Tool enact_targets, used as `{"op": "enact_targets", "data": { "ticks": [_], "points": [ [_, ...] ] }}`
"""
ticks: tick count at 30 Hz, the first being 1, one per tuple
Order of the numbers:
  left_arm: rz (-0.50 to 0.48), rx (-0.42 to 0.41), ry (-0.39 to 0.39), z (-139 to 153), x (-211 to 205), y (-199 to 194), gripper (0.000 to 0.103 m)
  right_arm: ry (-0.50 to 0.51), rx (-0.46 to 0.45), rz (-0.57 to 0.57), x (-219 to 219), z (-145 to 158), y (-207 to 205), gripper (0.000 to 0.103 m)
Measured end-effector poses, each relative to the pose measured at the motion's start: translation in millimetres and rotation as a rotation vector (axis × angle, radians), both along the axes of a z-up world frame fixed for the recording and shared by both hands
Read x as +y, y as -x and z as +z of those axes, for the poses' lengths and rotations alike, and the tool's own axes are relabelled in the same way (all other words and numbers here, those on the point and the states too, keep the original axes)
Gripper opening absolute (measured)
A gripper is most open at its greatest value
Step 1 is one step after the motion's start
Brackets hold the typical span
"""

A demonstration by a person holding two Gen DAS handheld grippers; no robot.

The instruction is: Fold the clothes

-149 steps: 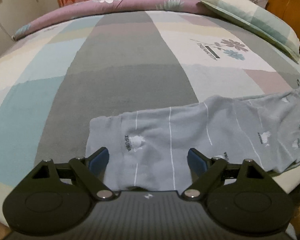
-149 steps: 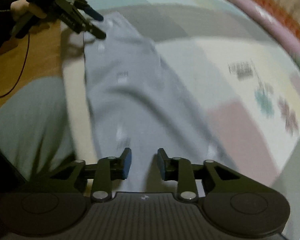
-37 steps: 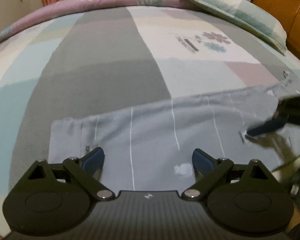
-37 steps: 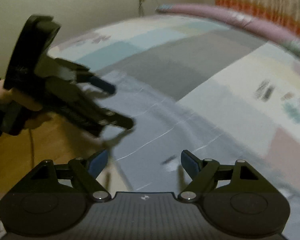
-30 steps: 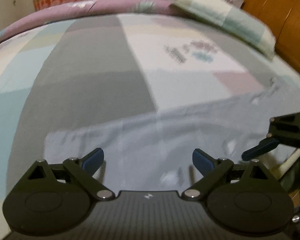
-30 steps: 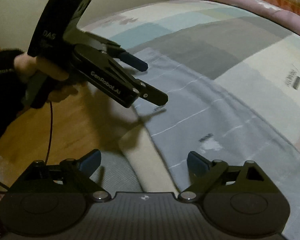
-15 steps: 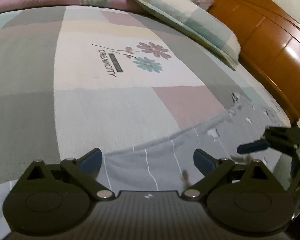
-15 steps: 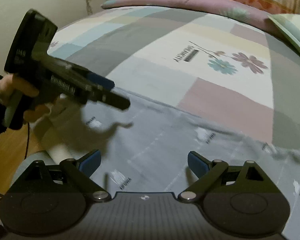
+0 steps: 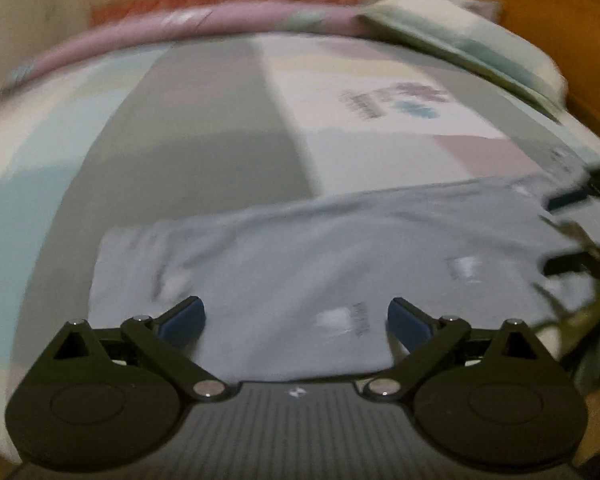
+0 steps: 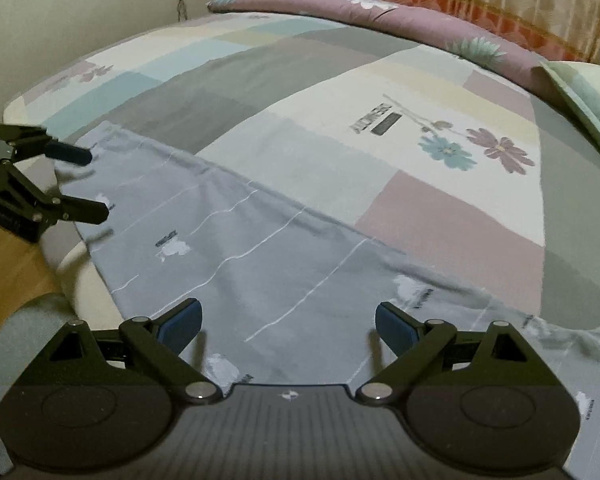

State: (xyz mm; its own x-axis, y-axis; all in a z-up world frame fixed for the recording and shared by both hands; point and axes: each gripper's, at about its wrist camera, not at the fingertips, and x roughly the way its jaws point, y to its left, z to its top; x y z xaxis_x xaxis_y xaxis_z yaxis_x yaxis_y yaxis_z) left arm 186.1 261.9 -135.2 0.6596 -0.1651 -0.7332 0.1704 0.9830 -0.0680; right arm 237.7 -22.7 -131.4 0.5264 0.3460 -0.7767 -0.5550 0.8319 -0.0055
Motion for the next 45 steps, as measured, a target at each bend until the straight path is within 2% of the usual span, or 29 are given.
{"op": "enact_targets", "data": {
  "ticks": [4,7,9,11,14,17,20,23,25,30,32,33,35,40,45],
  "points": [
    [0.011,-0.063,0.076,13.6,12.4,-6.2,0.098,0.025,0.018,-0.011,-1.6,-6.6,2.1,0.096],
    [0.011,-0.094,0.052,17.0,12.0,-13.2,0.098,0.029,0.028,-0.032,-6.3,-9.1,3.1,0.096],
    [0.019,-0.070,0.021,8.4,11.5,-27.1,0.098,0.035,0.027,-0.042,-9.6,-9.0,3.9,0.096],
    [0.009,-0.080,0.022,-2.4,15.7,-39.5,0.098,0.044,0.025,-0.051,-13.7,-7.7,5.7,0.096],
    [0.029,-0.062,-0.003,6.6,8.3,-45.7,0.098,0.059,0.001,-0.079,-28.3,-0.4,13.1,0.096],
    [-0.002,-0.098,0.013,19.4,-5.0,-32.3,0.098,0.042,-0.007,-0.132,-55.4,8.1,18.2,0.096],
    [-0.073,-0.069,-0.007,15.6,-24.8,-16.2,0.099,0.057,-0.020,-0.208,-88.8,10.0,19.3,0.097],
    [-0.101,-0.018,-0.085,1.0,-40.1,-6.2,0.099,0.050,-0.024,-0.277,-120.6,9.6,13.7,0.097],
    [-0.083,-0.019,-0.104,3.0,-45.1,-3.7,0.100,0.033,-0.030,-0.314,-132.8,12.3,3.9,0.097],
    [-0.089,-0.053,-0.110,15.6,-58.8,2.3,0.099,0.016,-0.038,-0.327,-118.0,6.3,-28.8,0.097],
    [-0.105,-0.035,-0.089,10.7,-60.2,-5.0,0.100,0.003,-0.004,-0.326,-107.0,-5.0,-43.2,0.097],
    [-0.090,-0.023,-0.072,7.7,-56.5,-11.1,0.100,0.005,0.009,-0.340,-103.8,-12.2,-49.9,0.101],
    [-0.060,0.003,-0.036,1.8,-49.1,-23.3,0.103,-0.042,-0.001,-0.367,-107.4,-18.7,-60.9,0.103],
    [-0.008,0.031,-0.037,3.0,-42.5,-45.2,0.101,-0.049,0.011,-0.392,-103.1,-3.3,-70.2,0.103],
    [-0.044,0.025,-0.009,2.9,-51.8,-37.5,0.100,-0.070,0.027,-0.407,-93.2,12.8,-72.2,0.103]
  ]
}}
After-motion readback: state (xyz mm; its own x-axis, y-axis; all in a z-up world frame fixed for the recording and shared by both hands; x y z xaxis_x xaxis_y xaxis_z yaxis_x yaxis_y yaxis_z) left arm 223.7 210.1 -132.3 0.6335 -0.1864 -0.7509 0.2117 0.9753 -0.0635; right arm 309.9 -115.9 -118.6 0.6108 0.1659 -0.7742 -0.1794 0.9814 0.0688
